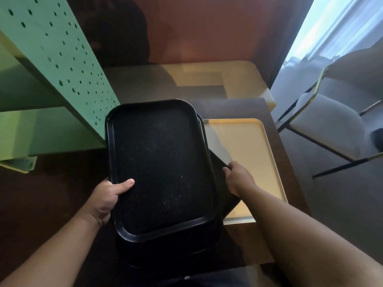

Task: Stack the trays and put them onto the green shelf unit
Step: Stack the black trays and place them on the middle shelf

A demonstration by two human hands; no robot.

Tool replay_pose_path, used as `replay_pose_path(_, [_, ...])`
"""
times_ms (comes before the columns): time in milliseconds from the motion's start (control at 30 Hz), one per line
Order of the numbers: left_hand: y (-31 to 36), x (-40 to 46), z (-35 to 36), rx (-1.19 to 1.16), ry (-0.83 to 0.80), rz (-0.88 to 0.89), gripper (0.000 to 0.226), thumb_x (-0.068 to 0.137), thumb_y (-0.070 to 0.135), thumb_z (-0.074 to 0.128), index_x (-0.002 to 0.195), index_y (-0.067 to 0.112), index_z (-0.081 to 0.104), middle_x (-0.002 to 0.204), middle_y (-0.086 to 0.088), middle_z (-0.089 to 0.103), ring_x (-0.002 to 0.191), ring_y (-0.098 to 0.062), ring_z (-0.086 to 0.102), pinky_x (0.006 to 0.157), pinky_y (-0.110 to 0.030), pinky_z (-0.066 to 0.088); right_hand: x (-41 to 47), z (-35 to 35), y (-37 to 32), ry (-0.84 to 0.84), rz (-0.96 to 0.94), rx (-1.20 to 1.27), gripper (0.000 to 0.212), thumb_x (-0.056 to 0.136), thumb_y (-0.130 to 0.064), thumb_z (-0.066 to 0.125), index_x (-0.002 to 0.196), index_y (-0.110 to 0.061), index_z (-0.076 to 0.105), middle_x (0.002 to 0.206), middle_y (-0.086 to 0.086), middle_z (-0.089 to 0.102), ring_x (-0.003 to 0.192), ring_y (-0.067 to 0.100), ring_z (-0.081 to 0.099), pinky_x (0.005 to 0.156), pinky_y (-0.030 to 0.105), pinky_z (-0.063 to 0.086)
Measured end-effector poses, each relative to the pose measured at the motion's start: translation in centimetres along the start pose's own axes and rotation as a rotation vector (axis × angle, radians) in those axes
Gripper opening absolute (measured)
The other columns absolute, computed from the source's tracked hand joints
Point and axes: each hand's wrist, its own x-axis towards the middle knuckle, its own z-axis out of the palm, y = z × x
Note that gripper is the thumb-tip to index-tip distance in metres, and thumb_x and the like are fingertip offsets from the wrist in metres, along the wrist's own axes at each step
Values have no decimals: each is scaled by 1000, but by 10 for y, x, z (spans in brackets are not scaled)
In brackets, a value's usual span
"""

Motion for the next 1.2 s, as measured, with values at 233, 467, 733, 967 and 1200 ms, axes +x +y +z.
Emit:
replay_pose_path(233, [12, -7, 14, -38, -5, 6, 18, 95, 2, 57, 92, -12, 68, 76, -23, 75, 61, -28, 75, 53, -34, 62, -14, -46, 25, 197, -8, 324, 21, 103, -40, 41, 101, -26, 57, 93, 2, 65, 86, 26, 63, 83, 54, 55])
replay_pose_path(467, [37, -9, 48, -143, -95, 27, 21, 96, 2, 54, 100, -15, 66, 76, -22, 75, 63, -30, 75, 53, -36, 61, -41, -60, 19, 201, -96, 502, 18, 105, -32, 47, 100, -21, 60, 91, 5, 68, 83, 25, 66, 76, 49, 58])
replay_pose_path(733, [56, 2, 62, -153, -157, -12, 23, 97, 5, 55, 101, -13, 68, 89, -25, 76, 75, -32, 77, 64, -37, 64, -56, -52, 16, 155, -139, 653, 20, 106, -26, 47, 100, -14, 61, 93, 10, 67, 88, 30, 65, 81, 52, 54])
replay_pose_path(967, [52, 13, 67, -52, -92, 104, 27, 95, 2, 58, 117, -13, 63, 96, -25, 75, 93, -39, 73, 77, -41, 62, -46, -54, 22, -83, -164, 753, 48, 105, -55, 31, 115, -21, 63, 110, 4, 70, 103, 18, 66, 81, 29, 52])
replay_pose_path(1200, [70, 10, 71, 84, -193, 439, 49, 84, -6, 69, 124, 21, 60, 110, -3, 75, 105, -25, 70, 86, -36, 56, -23, -78, -13, -292, -265, 837, 45, 90, -40, 73, 130, -22, 59, 117, 1, 74, 108, 21, 72, 88, 31, 59])
